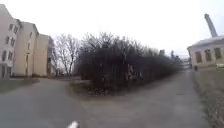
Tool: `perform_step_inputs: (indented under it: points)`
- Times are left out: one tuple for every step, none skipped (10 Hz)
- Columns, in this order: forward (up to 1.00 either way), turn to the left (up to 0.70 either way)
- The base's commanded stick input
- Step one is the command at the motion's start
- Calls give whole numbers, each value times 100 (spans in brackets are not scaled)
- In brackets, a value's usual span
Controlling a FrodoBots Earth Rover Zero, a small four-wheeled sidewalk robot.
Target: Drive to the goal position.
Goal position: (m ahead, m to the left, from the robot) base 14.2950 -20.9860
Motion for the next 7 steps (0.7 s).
perform_step_inputs:
  points:
    - [100, -37]
    - [100, -37]
    - [100, -37]
    - [100, -37]
    - [100, -37]
    - [100, -37]
    - [100, -37]
